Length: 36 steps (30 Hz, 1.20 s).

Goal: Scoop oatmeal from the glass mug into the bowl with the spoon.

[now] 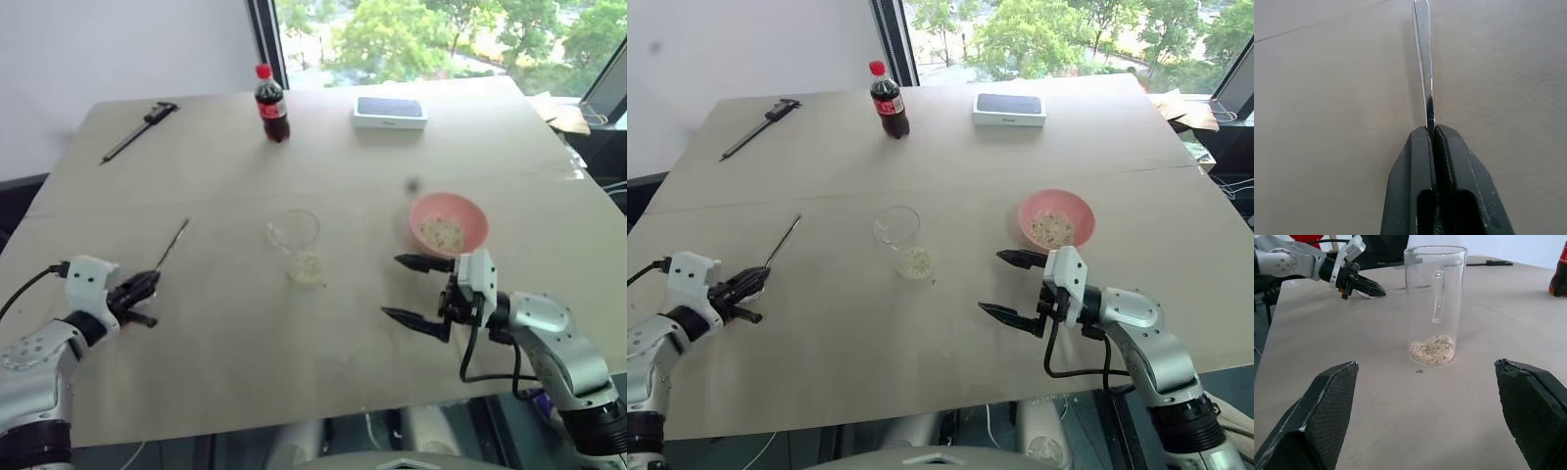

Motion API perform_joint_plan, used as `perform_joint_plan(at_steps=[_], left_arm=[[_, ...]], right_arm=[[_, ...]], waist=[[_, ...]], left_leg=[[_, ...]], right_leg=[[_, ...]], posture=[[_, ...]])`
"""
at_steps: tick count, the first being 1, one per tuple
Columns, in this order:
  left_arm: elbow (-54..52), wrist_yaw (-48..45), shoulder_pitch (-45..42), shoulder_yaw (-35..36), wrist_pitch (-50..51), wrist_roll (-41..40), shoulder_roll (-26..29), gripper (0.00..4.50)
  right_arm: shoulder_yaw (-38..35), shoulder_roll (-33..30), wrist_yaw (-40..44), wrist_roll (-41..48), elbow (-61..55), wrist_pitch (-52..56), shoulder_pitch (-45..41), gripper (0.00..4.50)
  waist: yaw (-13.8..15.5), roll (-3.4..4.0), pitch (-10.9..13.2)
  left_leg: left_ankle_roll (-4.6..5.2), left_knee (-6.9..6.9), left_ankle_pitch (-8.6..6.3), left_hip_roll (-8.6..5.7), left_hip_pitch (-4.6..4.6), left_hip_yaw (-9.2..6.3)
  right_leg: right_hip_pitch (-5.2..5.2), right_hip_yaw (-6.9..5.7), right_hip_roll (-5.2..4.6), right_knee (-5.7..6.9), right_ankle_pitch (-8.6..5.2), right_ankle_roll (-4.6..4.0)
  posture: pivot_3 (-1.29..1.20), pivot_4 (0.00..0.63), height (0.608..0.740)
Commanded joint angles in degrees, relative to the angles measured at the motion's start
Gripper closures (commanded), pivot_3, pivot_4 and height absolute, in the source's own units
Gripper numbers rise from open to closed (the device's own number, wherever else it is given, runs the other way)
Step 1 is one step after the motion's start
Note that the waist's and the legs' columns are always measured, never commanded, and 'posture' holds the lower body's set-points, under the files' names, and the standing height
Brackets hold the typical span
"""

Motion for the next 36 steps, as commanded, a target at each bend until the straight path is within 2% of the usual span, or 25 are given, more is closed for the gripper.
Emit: perform_joint_plan(at_steps=[1, 5, 9, 16, 20, 23, 29, 36], left_arm=[[-11.2, 3.1, -0.2, 1.8, -2.5, -1.1, -1.5, 4.47], [-19.1, 5.6, -2.3, 2.1, -1.1, -2.3, -2.7, 4.47], [-28.0, 8.6, -9.4, 0.9, 2.0, -5.1, -2.1, 4.47], [-34.2, 7.5, -19.6, -4.7, 6.8, -7.3, -0.4, 4.47], [-36.0, 5.6, -25.2, -8.3, 9.8, -9.2, 0.3, 4.47], [-37.0, 4.0, -28.9, -11.2, 12.0, -10.4, 0.8, 4.47], [-36.7, 0.0, -31.0, -13.5, 13.3, -11.4, 1.5, 4.47], [-37.3, -3.6, -31.8, -14.9, 13.3, -10.6, 3.4, 4.47]], right_arm=[[-2.9, 0.9, -1.7, 3.9, -0.2, 3.5, -3.2, 0.0], [-4.9, 1.5, -3.2, 6.2, 1.4, 6.8, -6.4, 0.0], [-8.8, 2.7, -7.3, 10.8, 3.8, 12.4, -13.4, 0.0], [-11.3, 6.3, -17.5, 17.8, 1.8, 22.8, -24.8, 0.0], [-12.0, 9.3, -24.7, 20.7, 1.7, 28.3, -32.1, 0.0], [-12.1, 10.9, -28.1, 23.2, 2.3, 32.0, -37.7, 0.0], [-10.0, 11.5, -28.1, 23.9, 2.9, 35.6, -42.9, 0.0], [-9.3, 15.1, -28.8, 24.6, 4.6, 36.9, -46.4, 0.0]], waist=[[0.2, -0.35, 0.1], [0.7, -0.56, 0.1], [0.7, -0.68, 0.2], [0.0, -0.68, 0.2], [0.0, -0.68, 0.2], [-0.1, -0.67, 0.2], [-0.1, -0.67, 0.2], [-0.3, -0.66, 0.2]], left_leg=[[-0.01, 0.01, 0.0, 0.0, -0.04, -0.06], [-0.09, 0.03, 0.04, -0.01, -0.16, -0.28], [-0.26, 0.04, 0.15, -0.05, -0.24, -0.25], [-0.33, -0.06, 0.19, -0.04, -0.32, -0.07], [-0.41, 0.42, 0.26, -0.06, -1.39, -0.05], [-0.4, 0.47, 0.26, -0.09, -1.45, -0.02], [-0.4, 0.51, 0.26, -0.08, -1.41, -0.01], [-0.39, 0.63, 0.26, -0.09, -1.37, 0.04]], right_leg=[[0.0, -0.03, -0.01, 0.0, 0.0, -0.01], [-0.01, -0.06, -0.05, -0.02, 0.03, -0.06], [-0.05, -0.08, -0.06, -0.04, 0.04, -0.06], [-0.29, -0.07, 0.08, -0.01, 0.04, -0.08], [-1.33, -0.03, 0.3, 0.43, 0.09, -0.09], [-1.37, -0.02, 0.31, 0.42, 0.08, -0.09], [-1.35, -0.02, 0.39, 0.47, 0.08, -0.1], [-1.36, 0.05, 0.41, 0.68, 0.08, -0.1]], posture=[[0.0, 0.15, 0.74], [0.0, 0.15, 0.74], [0.0, 0.15, 0.74], [0.0, 0.15, 0.74], [0.0, 0.15, 0.74], [0.0, 0.15, 0.74], [0.0, 0.15, 0.74], [0.0, 0.15, 0.74]])
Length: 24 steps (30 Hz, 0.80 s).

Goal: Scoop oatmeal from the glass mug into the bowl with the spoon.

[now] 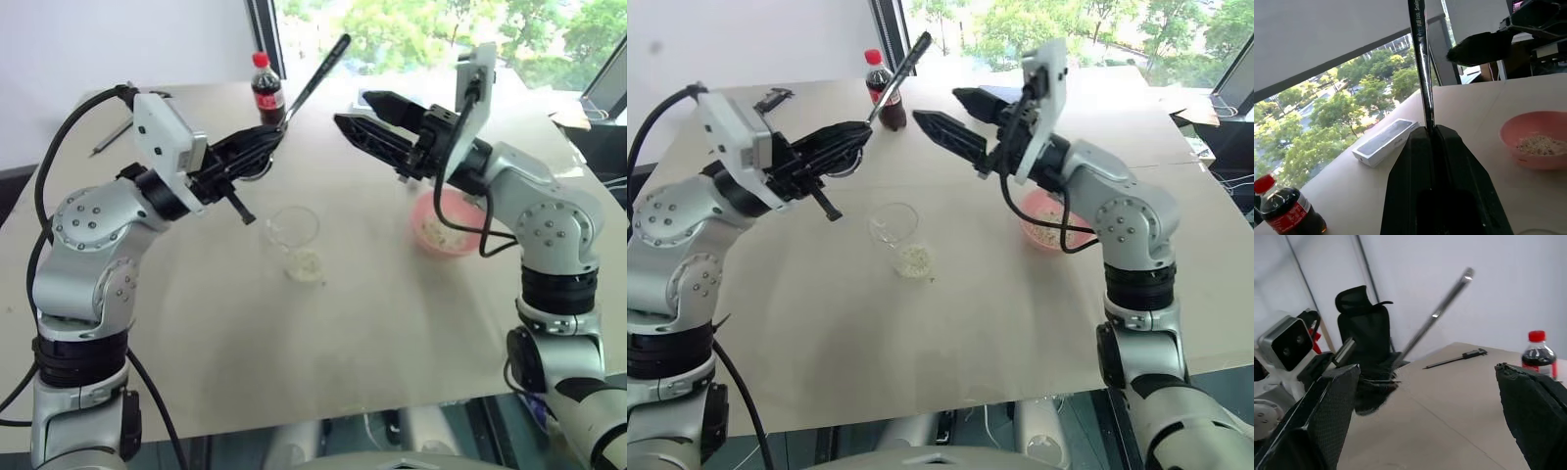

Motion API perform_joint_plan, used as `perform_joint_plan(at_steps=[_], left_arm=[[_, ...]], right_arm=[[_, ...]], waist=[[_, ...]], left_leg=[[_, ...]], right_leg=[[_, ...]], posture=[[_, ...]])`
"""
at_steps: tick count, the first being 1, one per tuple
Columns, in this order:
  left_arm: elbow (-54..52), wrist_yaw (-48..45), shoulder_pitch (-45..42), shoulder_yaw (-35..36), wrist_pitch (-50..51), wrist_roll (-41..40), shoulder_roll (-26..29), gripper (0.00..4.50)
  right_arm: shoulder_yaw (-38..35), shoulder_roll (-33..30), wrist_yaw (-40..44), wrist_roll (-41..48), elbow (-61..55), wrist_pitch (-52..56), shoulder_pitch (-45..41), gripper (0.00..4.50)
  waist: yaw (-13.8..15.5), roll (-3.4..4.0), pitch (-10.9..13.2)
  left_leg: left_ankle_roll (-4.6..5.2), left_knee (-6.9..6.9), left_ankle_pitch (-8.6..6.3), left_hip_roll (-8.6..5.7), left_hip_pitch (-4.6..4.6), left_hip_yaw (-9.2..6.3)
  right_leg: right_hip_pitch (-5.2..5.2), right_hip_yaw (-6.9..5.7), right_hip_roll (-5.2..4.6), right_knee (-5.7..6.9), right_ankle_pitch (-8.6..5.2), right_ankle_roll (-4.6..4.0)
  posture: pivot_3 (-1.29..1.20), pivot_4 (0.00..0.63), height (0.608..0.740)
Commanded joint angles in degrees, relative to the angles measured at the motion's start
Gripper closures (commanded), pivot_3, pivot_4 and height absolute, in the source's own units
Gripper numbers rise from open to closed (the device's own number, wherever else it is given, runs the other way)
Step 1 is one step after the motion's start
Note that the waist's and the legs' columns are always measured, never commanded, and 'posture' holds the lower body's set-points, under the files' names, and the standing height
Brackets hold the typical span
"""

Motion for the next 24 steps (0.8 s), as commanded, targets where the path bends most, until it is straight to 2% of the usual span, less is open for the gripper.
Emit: perform_joint_plan(at_steps=[1, 12, 16, 17, 22, 23, 24], left_arm=[[-2.6, -1.5, -0.5, 0.5, -0.8, 0.1, 1.4, 4.47], [-1.9, -2.8, 0.0, -1.3, -4.3, 5.0, 2.0, 4.47], [-1.5, -2.8, -0.1, -1.1, -4.3, 4.9, 1.9, 4.5], [-1.3, -2.9, -0.1, -1.2, -4.4, 5.1, 2.0, 4.5], [-0.9, -2.9, 0.6, -0.5, -4.5, 5.2, 2.2, 4.5], [-0.8, -2.9, 0.6, -0.4, -4.6, 5.2, 2.1, 4.5], [-0.8, -2.9, 0.6, -0.4, -4.5, 5.1, 2.1, 4.5]], right_arm=[[-0.9, 1.9, -0.9, 1.9, -0.3, 0.7, -2.2, 0.0], [-3.4, 6.7, -4.8, 4.6, 2.5, 2.4, -5.4, 0.0], [-4.1, 7.0, -5.6, 5.7, 2.7, 2.8, -5.7, 1.15], [-4.3, 7.0, -5.7, 5.6, 2.8, 2.8, -5.7, 1.83], [-4.1, 6.0, -4.8, 4.1, 3.2, 2.2, -5.4, 4.24], [-4.2, 5.9, -4.8, 4.1, 3.3, 2.1, -5.4, 4.44], [-4.2, 5.9, -4.8, 4.1, 3.3, 2.1, -5.4, 4.44]], waist=[[0.0, 0.0, 0.0], [0.0, 0.0, 0.0], [-0.1, 0.01, 0.0], [-0.1, 0.01, 0.0], [-0.1, 0.01, 0.0], [-0.1, 0.01, 0.0], [-0.2, 0.01, 0.0]], left_leg=[[0.0, 0.03, 0.0, 0.0, 0.0, -0.01], [0.0, 0.11, 0.0, -0.01, 0.05, 0.02], [0.0, 0.1, 0.0, -0.01, 0.04, 0.02], [0.0, 0.1, 0.0, -0.01, 0.04, 0.02], [0.0, 0.1, 0.0, -0.01, 0.05, 0.02], [0.0, 0.11, 0.0, -0.01, 0.05, 0.03], [0.0, 0.11, 0.0, -0.01, 0.05, 0.03]], right_leg=[[0.0, 0.0, 0.01, 0.02, 0.0, 0.0], [0.0, 0.05, 0.02, 0.19, 0.0, -0.01], [-0.01, 0.05, 0.03, 0.19, 0.0, -0.01], [-0.01, 0.05, 0.03, 0.19, 0.0, -0.01], [-0.01, 0.05, 0.03, 0.2, 0.0, -0.01], [-0.01, 0.05, 0.03, 0.2, 0.0, -0.01], [-0.01, 0.05, 0.04, 0.21, 0.0, -0.01]], posture=[[0.0, 0.15, 0.74], [0.0, 0.15, 0.74], [0.0, 0.15, 0.74], [0.0, 0.15, 0.74], [0.0, 0.15, 0.74], [0.0, 0.15, 0.74], [0.0, 0.15, 0.74]])
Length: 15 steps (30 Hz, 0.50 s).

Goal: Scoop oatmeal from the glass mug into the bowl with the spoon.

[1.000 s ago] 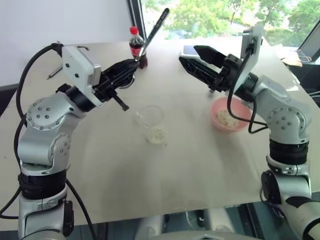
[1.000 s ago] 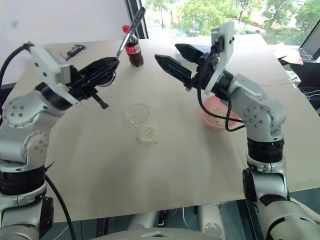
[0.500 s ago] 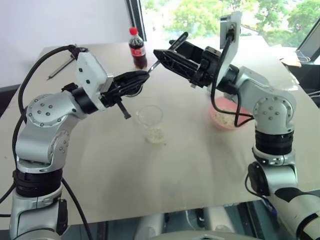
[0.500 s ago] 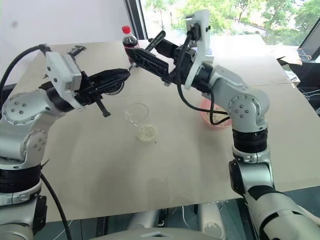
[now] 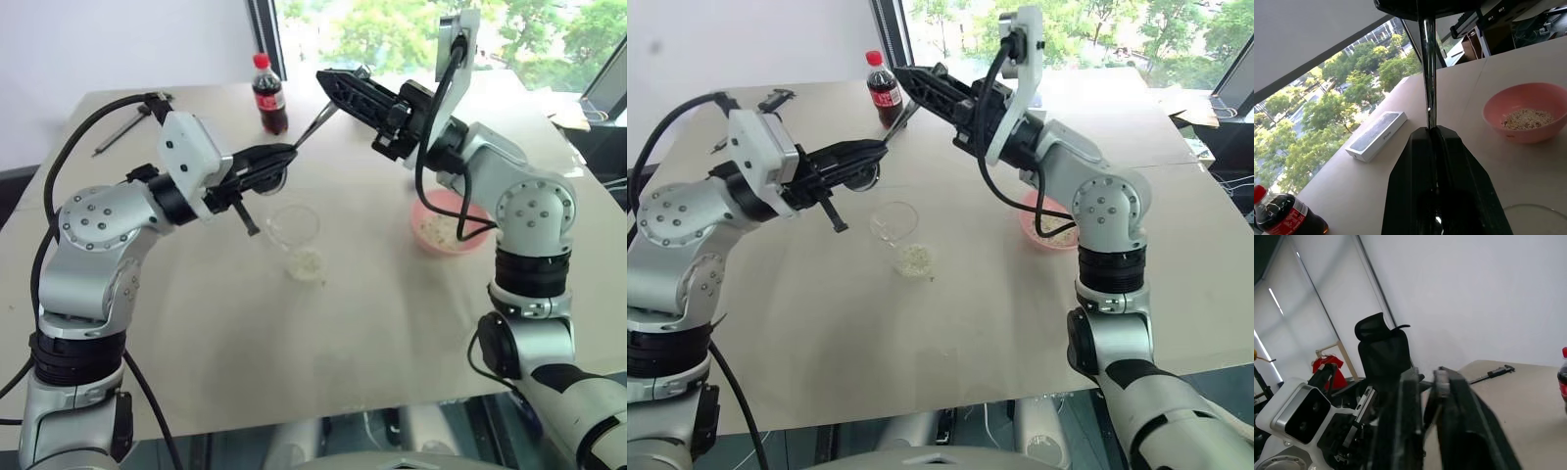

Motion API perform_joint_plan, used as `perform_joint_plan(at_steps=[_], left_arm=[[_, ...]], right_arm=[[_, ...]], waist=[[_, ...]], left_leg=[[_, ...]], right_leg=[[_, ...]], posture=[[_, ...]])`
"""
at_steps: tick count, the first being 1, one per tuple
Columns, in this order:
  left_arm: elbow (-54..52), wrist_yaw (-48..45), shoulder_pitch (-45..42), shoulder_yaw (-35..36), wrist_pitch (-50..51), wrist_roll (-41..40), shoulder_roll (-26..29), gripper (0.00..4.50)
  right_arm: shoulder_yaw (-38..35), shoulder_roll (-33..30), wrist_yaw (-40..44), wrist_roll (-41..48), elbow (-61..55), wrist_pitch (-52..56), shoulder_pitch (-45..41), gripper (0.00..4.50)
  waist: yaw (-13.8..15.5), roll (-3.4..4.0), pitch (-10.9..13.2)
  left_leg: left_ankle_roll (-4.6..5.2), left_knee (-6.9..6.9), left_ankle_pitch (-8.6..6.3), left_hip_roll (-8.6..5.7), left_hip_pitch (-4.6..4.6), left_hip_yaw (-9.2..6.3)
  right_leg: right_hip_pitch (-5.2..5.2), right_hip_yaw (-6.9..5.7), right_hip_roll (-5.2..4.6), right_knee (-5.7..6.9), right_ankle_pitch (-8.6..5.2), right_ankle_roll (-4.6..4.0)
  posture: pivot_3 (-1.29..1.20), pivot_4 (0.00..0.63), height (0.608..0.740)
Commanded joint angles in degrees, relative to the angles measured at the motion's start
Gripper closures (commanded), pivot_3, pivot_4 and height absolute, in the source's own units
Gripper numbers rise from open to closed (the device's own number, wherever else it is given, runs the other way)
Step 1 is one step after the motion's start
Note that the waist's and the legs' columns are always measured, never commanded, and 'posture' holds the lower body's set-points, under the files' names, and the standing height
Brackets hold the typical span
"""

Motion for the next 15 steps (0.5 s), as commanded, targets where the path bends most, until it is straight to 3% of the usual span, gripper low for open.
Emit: perform_joint_plan(at_steps=[1, 6, 9, 12, 15], left_arm=[[-0.9, -0.1, -0.1, 1.9, -1.5, 0.1, 0.4, 4.5], [-0.7, 0.0, -0.4, 2.4, -1.6, -0.2, 0.2, 4.5], [-0.7, 0.8, -0.4, 2.8, -2.2, 0.7, 0.3, 3.51], [-1.1, 1.8, -0.7, 3.4, -1.8, 0.0, -0.3, 2.17], [-2.9, 3.6, 0.2, 6.4, -0.1, -2.8, -1.1, 2.17]], right_arm=[[-1.6, -0.6, -0.1, 0.0, -0.8, -1.2, -1.3, 4.44], [-1.5, -0.8, 0.2, -0.6, -0.6, -1.5, -1.1, 4.44], [-1.7, -0.7, 0.0, -0.7, -0.4, -1.4, -1.2, 4.5], [-2.3, -0.2, -0.8, -0.4, 0.1, -1.5, -1.4, 4.5], [-3.8, 0.4, -2.7, 0.0, 1.5, -2.0, -1.8, 4.5]], waist=[[0.0, 0.0, 0.0], [0.0, 0.0, 0.0], [0.0, 0.0, 0.0], [0.0, 0.0, 0.0], [-0.1, 0.0, 0.0]], left_leg=[[0.0, 0.0, 0.0, 0.0, 0.0, 0.0], [0.0, 0.0, 0.0, 0.0, 0.0, 0.01], [0.0, 0.0, 0.0, 0.0, 0.0, 0.01], [0.0, 0.0, 0.0, 0.0, 0.0, 0.0], [0.0, 0.01, 0.0, 0.01, 0.0, 0.01]], right_leg=[[0.01, -0.01, 0.0, -0.01, 0.0, 0.0], [0.0, 0.01, 0.0, 0.0, 0.0, 0.0], [0.0, 0.01, 0.0, 0.0, 0.0, 0.0], [0.0, 0.0, 0.0, 0.0, 0.0, 0.0], [0.0, 0.02, 0.0, 0.0, 0.0, 0.0]], posture=[[0.0, 0.15, 0.74], [0.0, 0.15, 0.74], [0.0, 0.15, 0.74], [0.0, 0.15, 0.74], [0.0, 0.15, 0.74]])
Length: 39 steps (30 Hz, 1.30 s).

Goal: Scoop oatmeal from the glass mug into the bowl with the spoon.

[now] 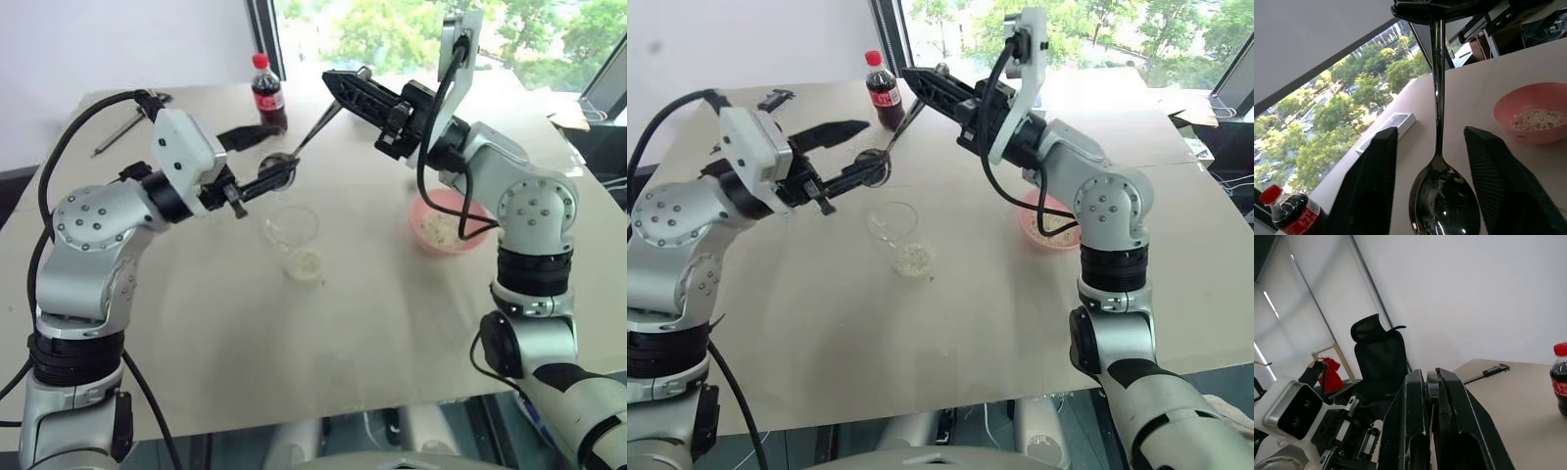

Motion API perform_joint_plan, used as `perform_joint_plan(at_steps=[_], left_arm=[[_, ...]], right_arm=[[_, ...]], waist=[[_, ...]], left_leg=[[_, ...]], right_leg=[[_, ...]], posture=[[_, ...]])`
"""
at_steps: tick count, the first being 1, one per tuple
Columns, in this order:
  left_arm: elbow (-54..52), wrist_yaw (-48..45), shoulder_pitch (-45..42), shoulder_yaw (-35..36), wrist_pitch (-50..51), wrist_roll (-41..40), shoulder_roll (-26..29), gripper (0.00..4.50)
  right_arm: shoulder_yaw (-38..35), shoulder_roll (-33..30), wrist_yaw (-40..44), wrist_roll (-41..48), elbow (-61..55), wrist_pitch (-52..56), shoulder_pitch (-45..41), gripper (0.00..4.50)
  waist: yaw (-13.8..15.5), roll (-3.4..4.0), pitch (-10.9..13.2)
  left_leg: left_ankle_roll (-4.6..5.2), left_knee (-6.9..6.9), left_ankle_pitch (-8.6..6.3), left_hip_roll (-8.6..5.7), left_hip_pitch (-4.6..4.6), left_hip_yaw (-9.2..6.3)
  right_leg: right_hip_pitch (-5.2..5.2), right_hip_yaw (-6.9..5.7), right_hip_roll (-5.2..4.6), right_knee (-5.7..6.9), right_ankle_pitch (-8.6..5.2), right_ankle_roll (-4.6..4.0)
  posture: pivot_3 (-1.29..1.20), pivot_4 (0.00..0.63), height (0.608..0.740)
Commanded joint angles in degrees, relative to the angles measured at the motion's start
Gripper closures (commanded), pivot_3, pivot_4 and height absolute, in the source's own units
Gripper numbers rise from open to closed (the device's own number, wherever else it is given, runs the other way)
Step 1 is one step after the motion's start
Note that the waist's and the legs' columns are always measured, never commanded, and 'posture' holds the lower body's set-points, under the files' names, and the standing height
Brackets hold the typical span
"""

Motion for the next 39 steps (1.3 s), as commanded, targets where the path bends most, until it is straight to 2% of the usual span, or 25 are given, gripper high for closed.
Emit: perform_joint_plan(at_steps=[1, 4, 7, 10, 13, 17, 21, 28, 39], left_arm=[[-3.3, 2.8, 0.7, 5.7, 1.1, -3.8, -0.7, 2.17], [-4.6, 5.1, 2.6, 10.7, 2.3, -7.2, -1.7, 2.17], [-5.5, 9.2, 6.6, 19.8, 5.7, -14.5, -3.7, 2.17], [-7.1, 9.4, 15.0, 26.7, 7.0, -18.6, -5.4, 2.17], [-8.3, 6.1, 26.5, 29.2, 5.2, -17.7, -7.5, 2.17], [-6.0, 1.4, 37.0, 23.4, -3.2, -9.1, -10.4, 2.17], [-1.3, -1.3, 40.2, 16.5, -11.1, -3.1, -13.8, 2.17], [10.5, -2.2, 34.0, 9.0, -22.6, 4.9, -14.8, 2.17], [22.4, -2.4, 23.6, 4.0, -28.3, 5.4, -16.6, 2.17]], right_arm=[[-3.9, 0.6, -2.4, 1.2, 0.3, -1.7, -2.1, 4.5], [-6.2, 1.1, -5.0, 1.7, 2.3, -2.2, -3.2, 4.5], [-9.2, 1.1, -8.0, 1.8, 4.8, -2.6, -4.3, 4.5], [-11.5, 0.8, -10.4, 1.6, 7.0, -3.2, -4.8, 4.5], [-13.7, 0.2, -12.3, 1.6, 9.1, -3.7, -5.2, 4.5], [-15.1, -0.2, -13.8, 1.4, 10.4, -3.9, -4.9, 4.5], [-15.4, 0.2, -15.5, 2.1, 9.3, -2.8, -3.6, 4.5], [-15.8, 0.3, -17.6, 3.2, 7.4, -1.8, -2.6, 4.5], [-16.6, -1.1, -20.9, 5.1, 4.1, -0.8, -1.0, 4.5]], waist=[[0.0, 0.0, 0.0], [-0.4, 0.0, 0.0], [-0.9, 0.0, 0.0], [-1.4, 0.02, 0.0], [-1.4, 0.03, 0.0], [-0.8, 0.08, 0.0], [-0.6, 0.08, 0.0], [-0.8, 0.1, 0.0], [-1.1, 0.11, 0.0]], left_leg=[[0.0, 0.0, 0.0, 0.0, 0.0, -0.01], [0.0, 0.01, 0.0, 0.01, -0.01, -0.01], [0.0, 0.01, 0.0, 0.01, -0.01, -0.02], [0.0, -0.01, 0.0, 0.03, 0.01, 0.02], [0.0, -0.05, 0.0, 0.04, 0.02, 0.05], [0.01, -0.07, -0.01, 0.04, 0.08, 0.24], [0.1, -0.07, -0.06, 0.03, 0.12, 0.22], [0.11, -0.06, -0.06, 0.05, 0.12, 0.24], [0.21, -0.06, -0.11, 0.06, 0.09, 0.24]], right_leg=[[0.0, 0.0, 0.0, 0.0, 0.0, 0.0], [-0.01, 0.0, -0.02, 0.0, 0.0, 0.0], [-0.01, 0.0, -0.03, 0.0, 0.0, 0.0], [-0.02, 0.06, -0.03, -0.01, 0.0, 0.0], [-0.02, 0.06, -0.02, -0.04, 0.0, 0.0], [0.0, 0.18, -0.02, -0.02, 0.0, -0.01], [0.07, 0.14, -0.04, 0.02, 0.01, -0.02], [0.03, 0.14, -0.04, 0.05, 0.03, -0.05], [0.01, 0.14, -0.07, 0.05, 0.04, -0.04]], posture=[[0.0, 0.15, 0.74], [0.0, 0.15, 0.74], [0.0, 0.15, 0.74], [0.0, 0.15, 0.74], [0.0, 0.15, 0.74], [0.0, 0.15, 0.74], [0.0, 0.15, 0.74], [0.0, 0.15, 0.74], [0.0, 0.15, 0.74]])
